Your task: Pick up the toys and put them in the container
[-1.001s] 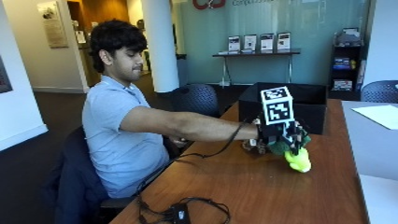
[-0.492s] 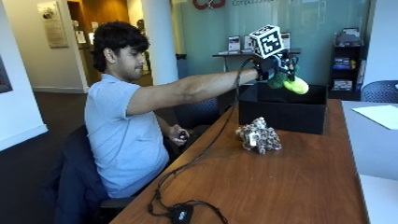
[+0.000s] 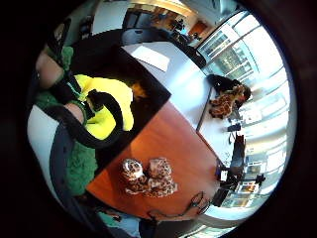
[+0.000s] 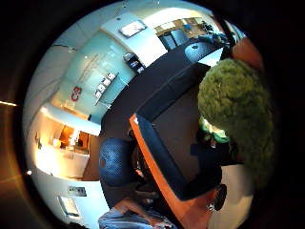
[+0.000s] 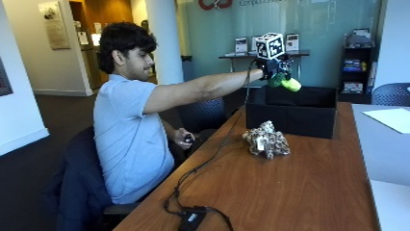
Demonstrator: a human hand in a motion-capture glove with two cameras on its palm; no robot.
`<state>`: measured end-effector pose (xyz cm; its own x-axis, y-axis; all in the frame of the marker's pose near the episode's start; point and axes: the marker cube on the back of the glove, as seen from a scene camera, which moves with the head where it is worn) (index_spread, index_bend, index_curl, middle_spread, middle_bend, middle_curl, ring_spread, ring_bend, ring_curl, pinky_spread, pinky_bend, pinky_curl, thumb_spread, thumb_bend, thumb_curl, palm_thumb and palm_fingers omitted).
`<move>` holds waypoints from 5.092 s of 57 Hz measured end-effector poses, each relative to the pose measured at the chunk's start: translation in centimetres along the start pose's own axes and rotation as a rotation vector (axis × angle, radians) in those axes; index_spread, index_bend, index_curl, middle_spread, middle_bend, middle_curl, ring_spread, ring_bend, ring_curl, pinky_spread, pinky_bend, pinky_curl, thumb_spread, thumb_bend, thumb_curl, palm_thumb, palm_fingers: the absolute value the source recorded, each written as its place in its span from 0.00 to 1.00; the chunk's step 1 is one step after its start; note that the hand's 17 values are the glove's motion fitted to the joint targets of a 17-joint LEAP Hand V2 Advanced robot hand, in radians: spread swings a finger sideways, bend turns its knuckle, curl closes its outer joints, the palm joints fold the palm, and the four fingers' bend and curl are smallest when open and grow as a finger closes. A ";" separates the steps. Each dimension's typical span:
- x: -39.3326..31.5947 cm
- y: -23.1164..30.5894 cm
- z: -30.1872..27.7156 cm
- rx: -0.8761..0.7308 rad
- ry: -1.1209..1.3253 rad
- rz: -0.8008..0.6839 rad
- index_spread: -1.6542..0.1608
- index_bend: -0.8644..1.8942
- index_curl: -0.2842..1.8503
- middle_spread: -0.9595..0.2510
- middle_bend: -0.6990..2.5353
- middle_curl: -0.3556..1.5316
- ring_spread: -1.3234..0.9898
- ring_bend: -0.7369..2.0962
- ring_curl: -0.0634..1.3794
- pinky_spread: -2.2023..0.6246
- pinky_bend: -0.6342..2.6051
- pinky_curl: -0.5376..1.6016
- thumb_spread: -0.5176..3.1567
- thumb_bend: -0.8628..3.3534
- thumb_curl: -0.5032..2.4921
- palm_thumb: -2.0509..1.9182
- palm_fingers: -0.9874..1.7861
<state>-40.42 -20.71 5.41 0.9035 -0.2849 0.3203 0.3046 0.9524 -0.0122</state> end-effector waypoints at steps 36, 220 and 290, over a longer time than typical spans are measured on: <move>2.3 0.9 2.3 -0.225 0.035 0.013 0.74 0.37 0.29 0.79 0.26 0.37 0.54 0.34 0.18 0.79 0.46 0.40 0.51 0.26 0.22 0.49 0.30; -1.1 0.4 -1.0 -0.063 -0.191 0.063 0.75 0.35 0.18 0.82 0.27 0.36 0.48 0.59 0.34 0.64 0.59 0.45 0.57 0.36 0.33 0.68 0.57; 11.3 15.3 0.6 -0.261 -0.052 0.291 0.73 0.37 0.28 0.79 0.26 0.30 0.57 0.32 0.19 0.80 0.45 0.39 0.50 0.20 0.26 0.51 0.29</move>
<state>-25.71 -9.32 9.40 0.9488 0.0049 0.3157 0.1107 0.9312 -0.3473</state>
